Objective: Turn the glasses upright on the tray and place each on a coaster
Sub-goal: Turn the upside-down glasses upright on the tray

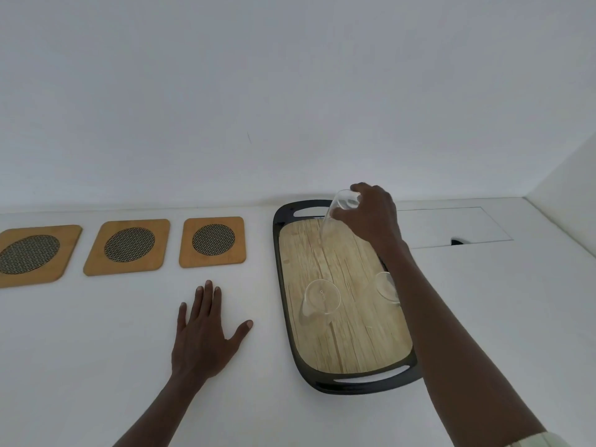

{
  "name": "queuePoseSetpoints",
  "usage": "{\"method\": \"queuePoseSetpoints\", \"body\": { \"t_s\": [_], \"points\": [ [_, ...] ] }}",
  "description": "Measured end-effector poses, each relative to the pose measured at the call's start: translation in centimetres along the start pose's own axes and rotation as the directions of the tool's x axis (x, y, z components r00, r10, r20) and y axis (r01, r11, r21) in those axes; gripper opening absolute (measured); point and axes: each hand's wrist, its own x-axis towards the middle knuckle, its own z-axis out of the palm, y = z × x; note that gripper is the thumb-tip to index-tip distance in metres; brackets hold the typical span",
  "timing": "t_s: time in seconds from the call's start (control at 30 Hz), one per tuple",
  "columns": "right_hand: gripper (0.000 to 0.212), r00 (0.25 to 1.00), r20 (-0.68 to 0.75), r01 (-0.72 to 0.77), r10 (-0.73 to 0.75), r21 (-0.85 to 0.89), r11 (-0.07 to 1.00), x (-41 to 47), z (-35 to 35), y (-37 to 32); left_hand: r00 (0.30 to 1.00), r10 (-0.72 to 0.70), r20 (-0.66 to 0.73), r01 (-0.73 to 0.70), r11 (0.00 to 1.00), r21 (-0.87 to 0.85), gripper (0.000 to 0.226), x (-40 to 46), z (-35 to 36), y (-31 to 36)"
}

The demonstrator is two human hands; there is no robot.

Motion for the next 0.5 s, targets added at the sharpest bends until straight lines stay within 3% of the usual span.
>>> {"method": "queuePoseSetpoints", "body": {
  "t_s": [0.2, 0.5],
  "points": [
    [0.061, 0.991, 0.125, -0.043, 0.052, -0.077, 0.996, 0.1, 2.5, 0.4, 1.000, -0.002, 0.005, 0.002, 1.000, -0.001, 0.109, 0.0, -0.1, 0.0],
    [0.060, 0.977, 0.201, -0.048, 0.075, -0.137, 0.989, -0.8, 4.3, 1.1, 1.000, 0.003, 0.007, -0.002, 1.000, -0.002, 0.109, 0.1, 0.1, 0.0]
  ]
}}
